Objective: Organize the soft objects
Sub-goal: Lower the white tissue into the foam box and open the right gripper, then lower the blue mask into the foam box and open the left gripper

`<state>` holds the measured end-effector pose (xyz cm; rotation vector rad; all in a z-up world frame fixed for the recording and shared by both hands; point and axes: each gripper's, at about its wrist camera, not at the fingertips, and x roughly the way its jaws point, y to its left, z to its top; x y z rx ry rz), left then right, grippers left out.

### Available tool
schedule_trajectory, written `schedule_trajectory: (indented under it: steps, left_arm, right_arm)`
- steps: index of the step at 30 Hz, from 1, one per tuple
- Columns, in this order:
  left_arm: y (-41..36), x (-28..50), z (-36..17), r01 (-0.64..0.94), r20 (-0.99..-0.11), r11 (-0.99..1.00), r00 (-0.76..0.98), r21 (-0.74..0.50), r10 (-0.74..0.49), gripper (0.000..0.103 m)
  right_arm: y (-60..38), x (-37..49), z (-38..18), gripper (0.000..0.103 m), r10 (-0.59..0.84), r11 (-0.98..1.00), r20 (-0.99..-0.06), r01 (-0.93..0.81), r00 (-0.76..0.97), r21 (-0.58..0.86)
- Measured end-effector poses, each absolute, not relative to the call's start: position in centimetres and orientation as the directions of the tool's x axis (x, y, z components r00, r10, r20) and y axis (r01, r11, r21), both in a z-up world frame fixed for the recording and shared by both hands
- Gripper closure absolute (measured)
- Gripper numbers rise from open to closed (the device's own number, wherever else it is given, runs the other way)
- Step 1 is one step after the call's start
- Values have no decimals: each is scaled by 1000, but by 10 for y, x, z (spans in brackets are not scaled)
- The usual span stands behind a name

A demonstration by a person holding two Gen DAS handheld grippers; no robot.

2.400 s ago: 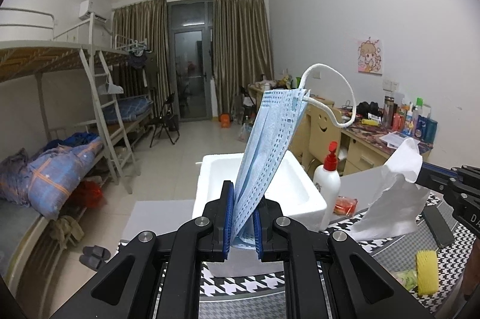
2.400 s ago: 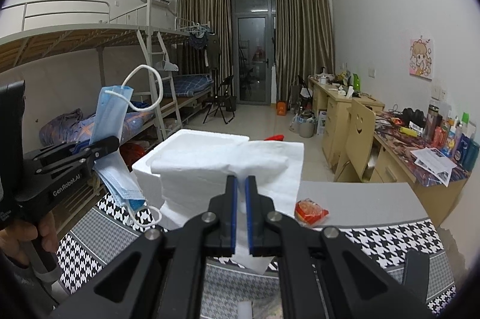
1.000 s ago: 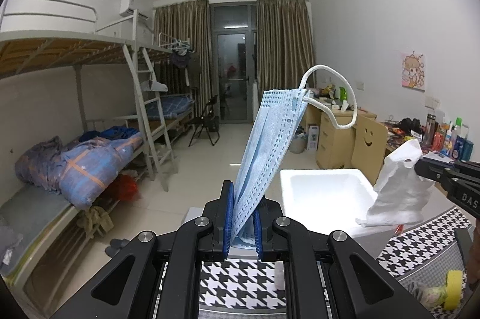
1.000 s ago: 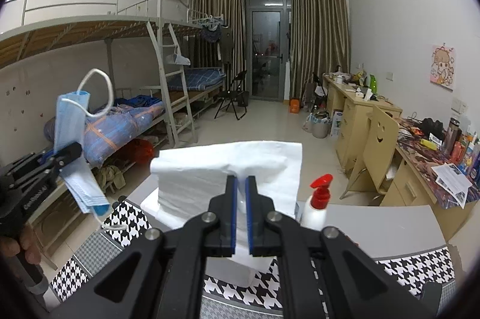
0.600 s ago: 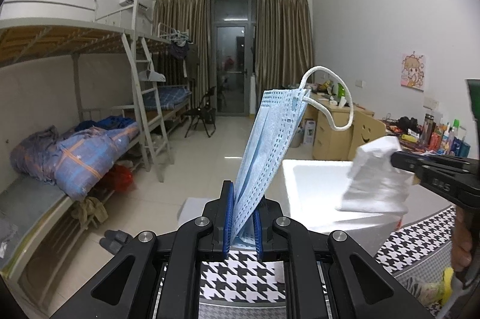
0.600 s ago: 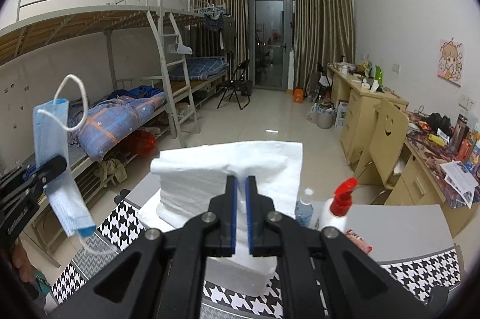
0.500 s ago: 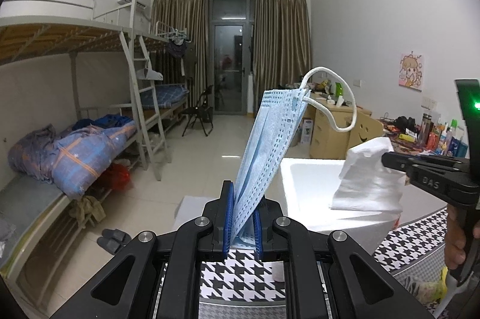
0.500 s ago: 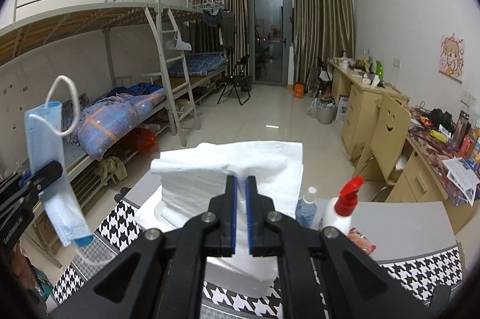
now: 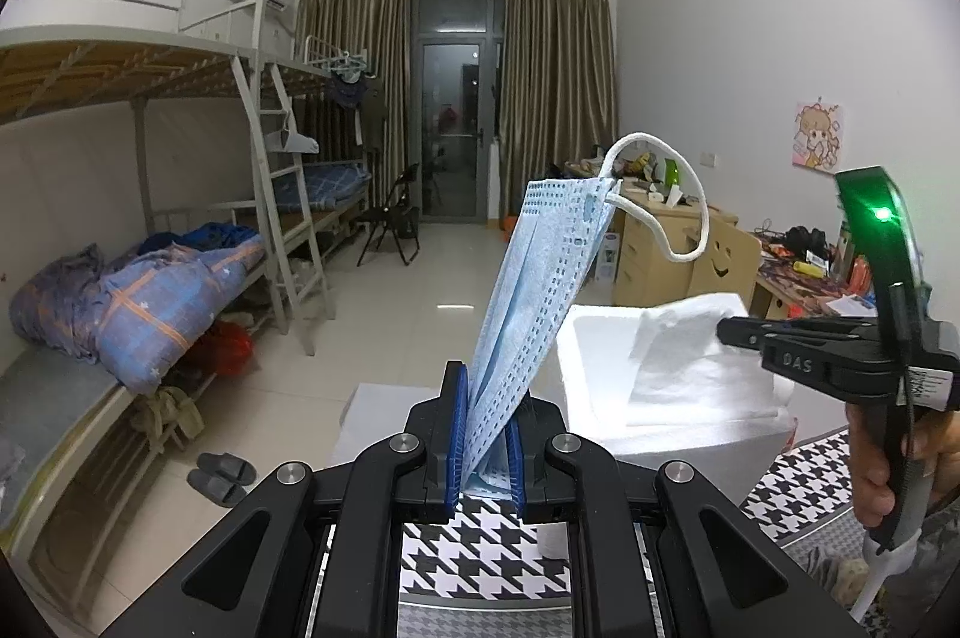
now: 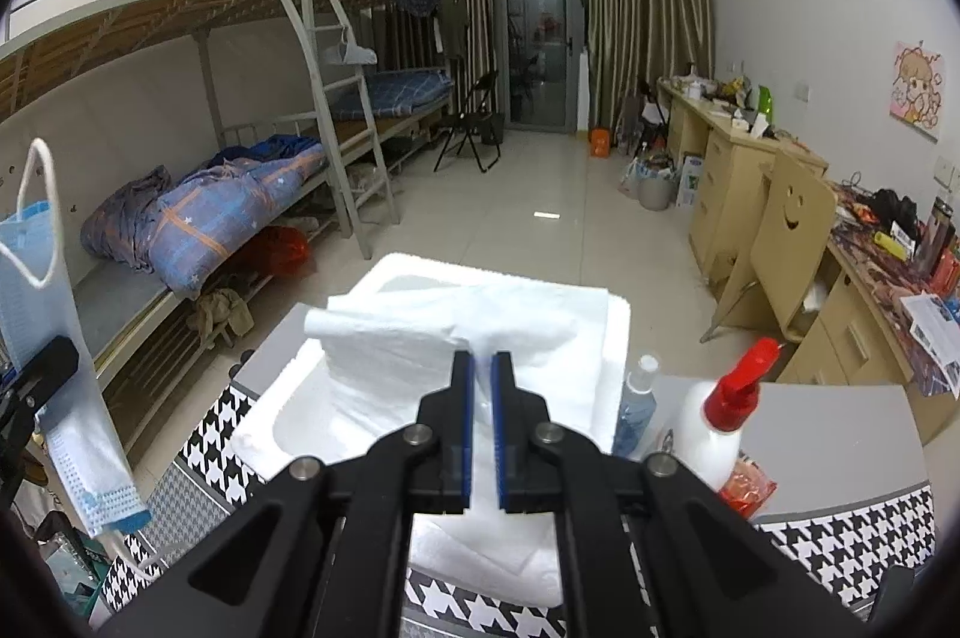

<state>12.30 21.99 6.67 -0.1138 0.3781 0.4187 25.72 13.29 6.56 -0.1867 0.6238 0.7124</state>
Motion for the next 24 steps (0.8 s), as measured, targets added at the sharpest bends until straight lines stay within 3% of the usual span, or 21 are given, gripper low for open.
schedule_trajectory:
  steps: [6,8,10,17,24]
  left_arm:
    - [222,126,67,-409,-385,912,847,-29,367,90]
    - [223,126,67,-408,-385,913,847,-26,367,90]
    - [226,127,67,-404,-389,914,847,-28,362,90]
    - [224,137,68,-385,-395,922,851,-24,346,90]
    - [226,151,70,-340,-412,939,864,-53,289,90]
  right_arm:
    - [137,263,59,91,539,749,-622,-660,568,46]
    - [141,263,57,69,532,738,-644,-674,550,35]
    - [142,263,55,37,525,745,-648,-666,552,37]
    - [132,259,64,32,535,753,-623,-656,570,46]
    - [105,248,80,17,552,763,-568,-644,611,49]
